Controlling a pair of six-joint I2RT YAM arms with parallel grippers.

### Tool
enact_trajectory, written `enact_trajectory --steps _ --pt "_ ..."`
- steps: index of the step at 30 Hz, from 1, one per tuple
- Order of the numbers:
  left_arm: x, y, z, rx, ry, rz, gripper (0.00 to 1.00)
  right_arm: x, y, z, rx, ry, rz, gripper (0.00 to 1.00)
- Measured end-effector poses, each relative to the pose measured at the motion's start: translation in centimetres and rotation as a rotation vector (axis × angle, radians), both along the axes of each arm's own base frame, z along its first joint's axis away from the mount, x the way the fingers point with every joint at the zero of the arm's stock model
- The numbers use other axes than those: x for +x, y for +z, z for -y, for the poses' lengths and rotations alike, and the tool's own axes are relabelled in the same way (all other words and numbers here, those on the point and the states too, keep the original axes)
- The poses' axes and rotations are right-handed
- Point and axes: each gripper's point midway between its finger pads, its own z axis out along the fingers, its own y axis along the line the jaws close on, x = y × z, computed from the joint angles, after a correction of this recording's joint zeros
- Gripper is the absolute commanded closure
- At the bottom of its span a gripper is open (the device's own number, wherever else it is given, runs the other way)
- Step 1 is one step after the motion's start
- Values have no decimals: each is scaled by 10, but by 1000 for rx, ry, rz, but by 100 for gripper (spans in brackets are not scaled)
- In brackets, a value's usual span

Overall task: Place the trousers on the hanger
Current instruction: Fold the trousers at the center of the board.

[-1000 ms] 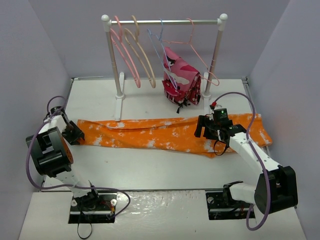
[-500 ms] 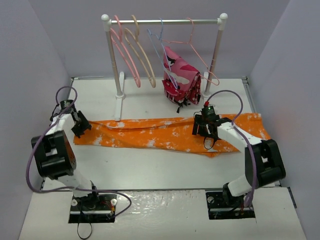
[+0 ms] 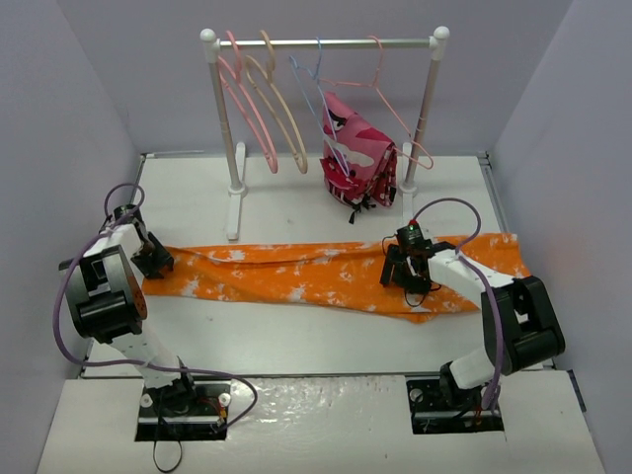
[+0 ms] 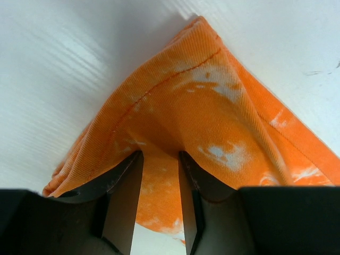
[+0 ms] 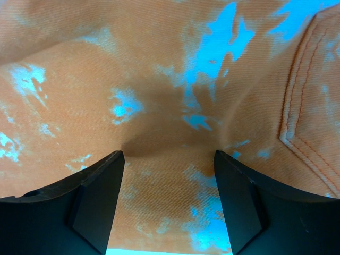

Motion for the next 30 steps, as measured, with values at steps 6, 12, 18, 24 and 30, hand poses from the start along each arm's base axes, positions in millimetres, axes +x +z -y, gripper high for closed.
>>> enact_trajectory --steps 6,12,18,24,30 --pt "-14 2 -3 -3 9 -21 68 -33 9 -3 -5 37 -94 36" --pt "-24 15 9 11 -37 22 66 -7 78 -79 9 337 123 40" --pt "-13 27 13 34 -65 91 66 12 136 -193 12 764 372 41" --pt "-17 13 12 31 -60 42 66 25 118 -265 -37 1077 428 44" --pt "-19 2 10 31 -59 9 66 46 82 -301 -74 1261 416 45"
